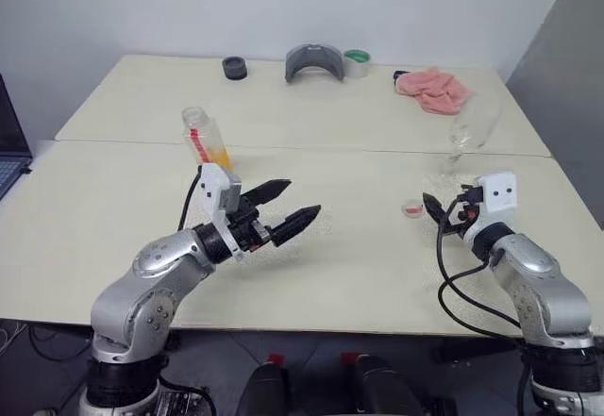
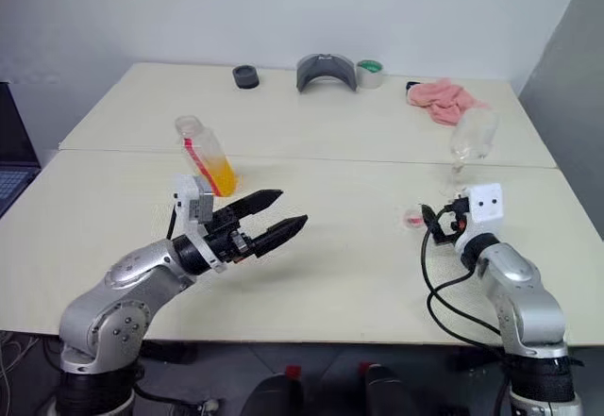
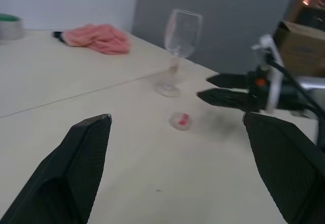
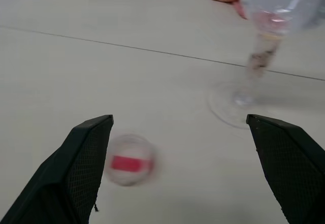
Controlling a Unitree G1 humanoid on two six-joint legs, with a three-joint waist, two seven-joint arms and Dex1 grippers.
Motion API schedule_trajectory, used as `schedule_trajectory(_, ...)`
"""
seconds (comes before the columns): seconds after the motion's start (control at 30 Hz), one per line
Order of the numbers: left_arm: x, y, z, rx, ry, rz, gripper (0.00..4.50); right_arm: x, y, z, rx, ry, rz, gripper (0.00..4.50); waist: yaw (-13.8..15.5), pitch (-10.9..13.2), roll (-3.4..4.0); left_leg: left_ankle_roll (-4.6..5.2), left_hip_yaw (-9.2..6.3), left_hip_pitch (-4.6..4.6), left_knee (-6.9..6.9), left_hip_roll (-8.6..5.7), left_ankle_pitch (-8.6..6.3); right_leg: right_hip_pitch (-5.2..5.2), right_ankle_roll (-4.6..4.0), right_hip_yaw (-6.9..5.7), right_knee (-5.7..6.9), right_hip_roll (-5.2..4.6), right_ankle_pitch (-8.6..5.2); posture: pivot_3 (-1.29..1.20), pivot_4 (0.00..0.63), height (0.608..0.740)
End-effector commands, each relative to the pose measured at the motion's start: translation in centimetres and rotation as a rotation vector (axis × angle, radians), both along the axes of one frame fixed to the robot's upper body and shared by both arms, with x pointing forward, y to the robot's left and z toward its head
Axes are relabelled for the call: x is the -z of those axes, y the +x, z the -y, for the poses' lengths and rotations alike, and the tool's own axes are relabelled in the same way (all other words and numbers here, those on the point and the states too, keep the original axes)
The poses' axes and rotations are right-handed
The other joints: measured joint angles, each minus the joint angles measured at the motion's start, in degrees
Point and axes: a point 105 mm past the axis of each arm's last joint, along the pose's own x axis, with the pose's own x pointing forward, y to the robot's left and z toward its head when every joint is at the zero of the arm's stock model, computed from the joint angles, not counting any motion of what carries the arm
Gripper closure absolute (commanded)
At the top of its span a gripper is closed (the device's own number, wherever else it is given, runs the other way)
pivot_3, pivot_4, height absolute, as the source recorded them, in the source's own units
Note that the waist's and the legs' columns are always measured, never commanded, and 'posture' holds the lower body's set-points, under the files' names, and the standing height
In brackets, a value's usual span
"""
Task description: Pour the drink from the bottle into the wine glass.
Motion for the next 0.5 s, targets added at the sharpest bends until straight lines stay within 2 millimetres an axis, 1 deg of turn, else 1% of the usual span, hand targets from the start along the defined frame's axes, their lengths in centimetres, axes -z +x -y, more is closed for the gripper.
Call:
schedule_trajectory(0.03, -0.7, -0.1, 0.4, 0.082, 0.016, 0.054, 0.03, -1.1, 1.2, 0.1, 0.036, -0.006, 0.078, 0.00, -0.1, 0.0, 0.00, 0.00, 0.03, 0.04, -0.02, 0.01, 0.00, 0.01, 0.00, 0.04, 0.00, 0.02, 0.00, 0.00, 0.150, 0.740)
schedule_trajectory(0.13, -0.9, 0.5, 0.3, 0.092, 0.019, 0.076, 0.03, -1.0, 2.1, 0.3, 0.058, 0.007, 0.097, 0.00, 0.0, 0.0, 0.01, 0.00, 0.06, 0.05, -0.02, 0.02, 0.00, 0.00, 0.00, 0.08, 0.00, 0.04, 0.00, 0.00, 0.150, 0.740)
schedule_trajectory(0.23, -0.9, 0.9, 0.6, 0.095, 0.013, 0.083, 0.03, -0.8, 3.1, 0.3, 0.068, 0.006, 0.101, 0.00, 0.0, 0.0, 0.01, 0.00, 0.09, 0.04, -0.02, 0.01, 0.00, 0.00, -0.01, 0.12, -0.01, 0.03, 0.00, 0.00, 0.150, 0.740)
schedule_trajectory(0.37, -0.9, 0.9, 1.1, 0.101, 0.004, 0.091, 0.03, -0.5, 4.2, 0.9, 0.098, 0.001, 0.104, 0.00, 0.0, 0.0, 0.01, 0.00, 0.09, 0.03, -0.03, 0.02, 0.00, 0.00, -0.01, 0.11, -0.03, 0.01, 0.00, 0.00, 0.150, 0.740)
schedule_trajectory(0.5, -1.0, 0.9, 1.4, 0.098, -0.010, 0.096, 0.03, -0.9, 5.8, 1.7, 0.142, 0.017, 0.126, 0.00, 0.0, 0.0, 0.01, 0.00, 0.11, 0.04, -0.03, 0.02, 0.00, 0.00, -0.01, 0.13, -0.03, 0.01, 0.01, 0.00, 0.150, 0.740)
